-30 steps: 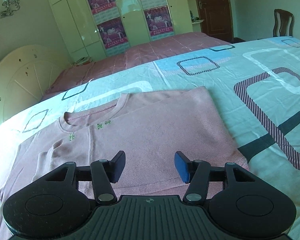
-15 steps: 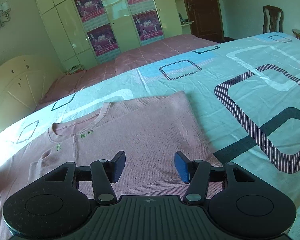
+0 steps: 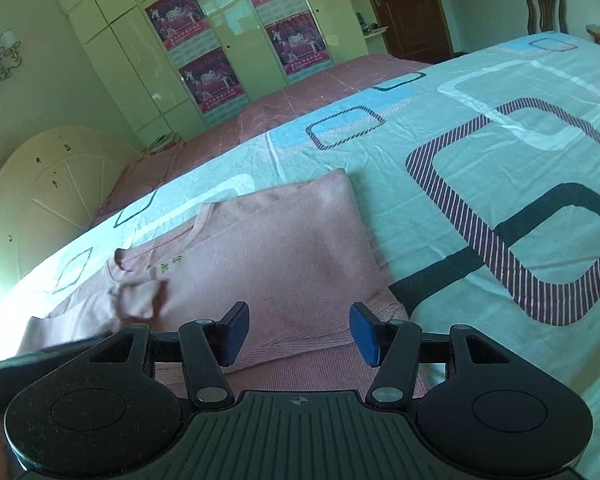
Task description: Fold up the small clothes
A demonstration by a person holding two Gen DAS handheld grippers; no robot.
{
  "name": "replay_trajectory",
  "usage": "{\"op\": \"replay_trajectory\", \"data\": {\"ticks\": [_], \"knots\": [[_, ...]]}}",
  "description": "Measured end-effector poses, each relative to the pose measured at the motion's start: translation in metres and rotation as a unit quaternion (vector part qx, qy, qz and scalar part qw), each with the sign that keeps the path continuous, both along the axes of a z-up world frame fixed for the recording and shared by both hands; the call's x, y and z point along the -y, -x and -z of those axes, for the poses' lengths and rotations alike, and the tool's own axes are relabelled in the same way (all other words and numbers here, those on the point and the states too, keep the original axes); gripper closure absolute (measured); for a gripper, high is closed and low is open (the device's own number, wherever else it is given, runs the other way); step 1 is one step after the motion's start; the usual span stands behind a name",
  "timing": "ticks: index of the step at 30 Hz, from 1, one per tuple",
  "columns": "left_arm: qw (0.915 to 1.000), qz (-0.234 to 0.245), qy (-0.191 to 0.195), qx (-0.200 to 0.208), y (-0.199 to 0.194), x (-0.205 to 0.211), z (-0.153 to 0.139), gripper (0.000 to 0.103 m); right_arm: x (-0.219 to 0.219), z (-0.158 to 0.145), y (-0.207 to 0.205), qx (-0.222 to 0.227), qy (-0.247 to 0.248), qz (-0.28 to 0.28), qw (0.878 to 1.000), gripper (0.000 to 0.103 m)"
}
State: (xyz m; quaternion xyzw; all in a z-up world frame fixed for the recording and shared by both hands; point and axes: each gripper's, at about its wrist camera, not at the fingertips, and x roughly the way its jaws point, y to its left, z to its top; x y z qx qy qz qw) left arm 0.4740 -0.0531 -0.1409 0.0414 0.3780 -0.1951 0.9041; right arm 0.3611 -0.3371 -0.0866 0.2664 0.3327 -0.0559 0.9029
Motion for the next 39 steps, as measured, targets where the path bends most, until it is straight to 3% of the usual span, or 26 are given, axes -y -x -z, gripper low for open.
{"op": "replay_trajectory", "data": {"ticks": [2, 5, 9, 14, 20, 22, 24, 25, 27, 30, 31, 32, 36, 39], "knots": [[0.9997, 0.011, 0.021, 0.006, 0.010, -0.009, -0.004, 0.044, -0.006, -0.001, -0.005, 0.010, -0.019, -0.015, 1.000, 0.048], [0.9977, -0.022, 0.018, 0.061, 0.036, -0.028, -0.024, 0.027, -0.022, 0.000, -0.020, 0.019, -0.053, -0.046, 0.997, 0.048], [0.9925, -0.083, 0.010, 0.089, 0.065, -0.082, -0.048, 0.036, -0.053, 0.008, -0.046, 0.023, -0.106, -0.095, 0.990, 0.048], [0.9833, -0.173, -0.028, 0.051, 0.090, -0.160, -0.039, 0.046, -0.089, 0.026, -0.077, -0.002, -0.168, -0.132, 0.977, 0.048], [0.9769, -0.213, 0.008, 0.009, 0.077, -0.207, -0.022, 0.063, -0.099, 0.046, -0.104, -0.032, -0.207, -0.114, 0.971, 0.048], [0.9766, -0.214, 0.021, 0.008, 0.071, -0.213, -0.018, 0.063, -0.100, 0.045, -0.109, -0.030, -0.208, -0.114, 0.971, 0.048], [0.9766, -0.214, 0.020, 0.010, 0.064, -0.216, -0.018, 0.068, -0.104, 0.046, -0.113, -0.035, -0.200, -0.117, 0.972, 0.061], [0.9763, -0.215, 0.021, 0.012, 0.061, -0.219, -0.020, 0.069, -0.108, 0.048, -0.116, -0.045, -0.194, -0.118, 0.973, 0.076], [0.9761, -0.216, 0.025, 0.010, 0.055, -0.224, -0.021, 0.080, -0.114, 0.051, -0.119, -0.050, -0.188, -0.119, 0.974, 0.082], [0.9794, -0.201, 0.021, 0.007, 0.053, -0.230, -0.019, 0.085, -0.119, 0.049, -0.120, -0.045, -0.176, -0.125, 0.975, 0.083], [0.9806, -0.195, 0.018, 0.007, 0.052, -0.230, -0.019, 0.086, -0.121, 0.046, -0.121, -0.043, -0.164, -0.128, 0.977, 0.095], [0.9819, -0.189, 0.015, 0.006, 0.051, -0.229, -0.019, 0.090, -0.124, 0.041, -0.121, -0.038, -0.143, -0.134, 0.980, 0.098], [0.9837, -0.180, -0.004, 0.009, 0.051, -0.223, -0.020, 0.092, -0.130, -0.017, -0.107, 0.061, -0.064, -0.170, 0.981, 0.098], [0.9830, -0.183, -0.006, 0.012, 0.050, -0.217, -0.018, 0.093, -0.124, -0.080, -0.077, 0.180, 0.012, -0.175, 0.968, 0.098]]}}
